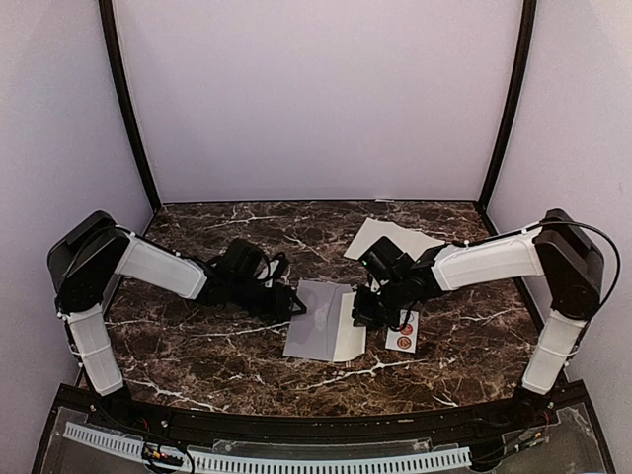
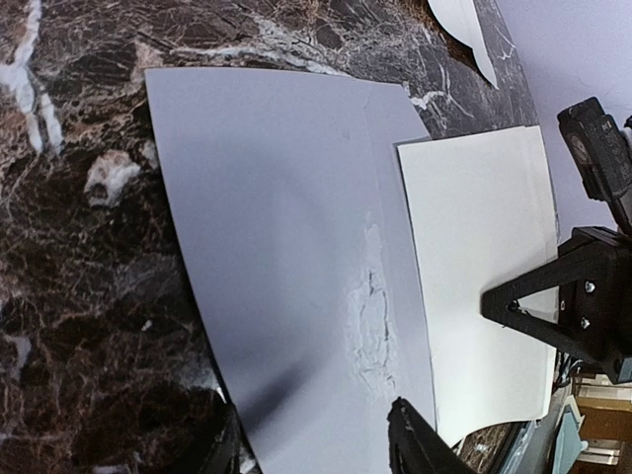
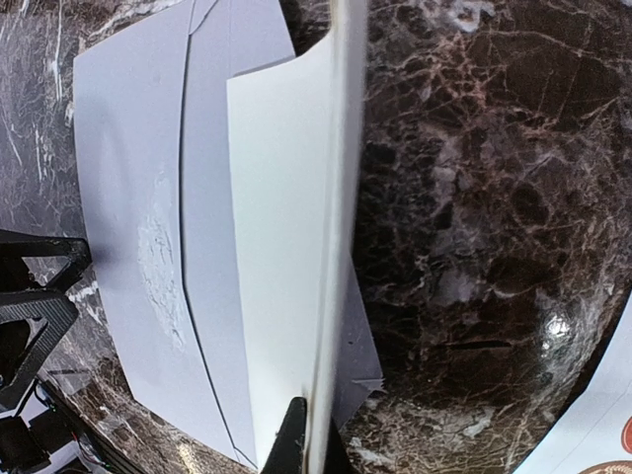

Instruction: Place the letter into the envelope and seal it

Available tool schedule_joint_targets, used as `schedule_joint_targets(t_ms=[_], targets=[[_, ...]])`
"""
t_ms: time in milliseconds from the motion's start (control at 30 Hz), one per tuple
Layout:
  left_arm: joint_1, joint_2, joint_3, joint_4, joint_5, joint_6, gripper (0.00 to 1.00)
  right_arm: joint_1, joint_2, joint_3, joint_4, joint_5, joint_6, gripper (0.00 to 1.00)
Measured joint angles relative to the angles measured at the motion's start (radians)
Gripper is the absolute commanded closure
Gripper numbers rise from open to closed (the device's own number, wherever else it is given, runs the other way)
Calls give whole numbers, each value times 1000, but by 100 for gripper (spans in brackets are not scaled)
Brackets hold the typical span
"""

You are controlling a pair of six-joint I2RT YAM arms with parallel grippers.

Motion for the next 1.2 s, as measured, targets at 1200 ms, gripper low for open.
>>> schedule_joint_targets(t_ms=[1200], targets=[[2,34,31,10,-29,52,57,-32,7,45,-31,-89,-71,100]])
